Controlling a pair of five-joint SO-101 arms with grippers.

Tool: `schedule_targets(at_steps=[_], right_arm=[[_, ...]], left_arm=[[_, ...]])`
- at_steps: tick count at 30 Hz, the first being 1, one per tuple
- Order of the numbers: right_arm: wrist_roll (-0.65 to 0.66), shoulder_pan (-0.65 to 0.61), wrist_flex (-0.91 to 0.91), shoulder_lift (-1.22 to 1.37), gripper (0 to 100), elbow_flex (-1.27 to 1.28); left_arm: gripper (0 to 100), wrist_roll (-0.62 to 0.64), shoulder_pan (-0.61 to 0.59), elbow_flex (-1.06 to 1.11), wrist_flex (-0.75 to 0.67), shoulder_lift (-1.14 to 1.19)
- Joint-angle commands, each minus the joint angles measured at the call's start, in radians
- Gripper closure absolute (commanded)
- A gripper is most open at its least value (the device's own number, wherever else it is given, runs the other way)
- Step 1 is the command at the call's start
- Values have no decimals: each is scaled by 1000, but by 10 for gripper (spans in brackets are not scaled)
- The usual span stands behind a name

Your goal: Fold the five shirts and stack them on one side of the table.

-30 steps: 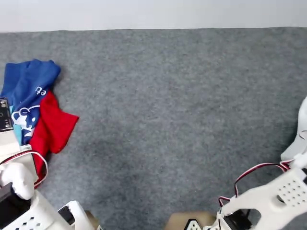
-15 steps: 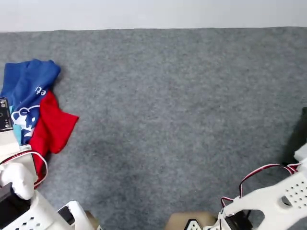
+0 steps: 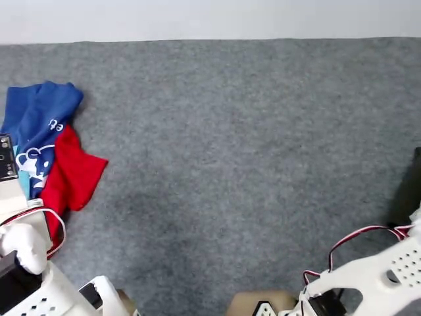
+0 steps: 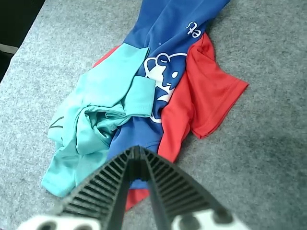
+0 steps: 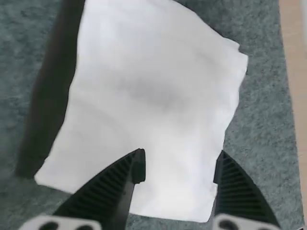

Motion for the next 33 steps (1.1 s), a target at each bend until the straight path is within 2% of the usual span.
schedule_targets(at_steps=[1, 3, 9, 21, 29, 33], right_arm=[[-11, -33, 65, -21, 772, -74], [-12, -42, 68, -21, 791, -31], [-69, -85, 62, -19, 985, 133], [-120, -200, 64, -19, 985, 405], [-87, -199, 180, -93, 988, 296], [-87, -170, 165, -166, 988, 187]], left_arm=[[997, -8, -5, -4, 3, -9], [997, -8, -5, -4, 3, -9], [997, -8, -5, -7, 3, -9], [997, -8, -6, -8, 5, -9], [997, -8, -6, -8, 5, -9], [997, -8, -6, -8, 5, -9]])
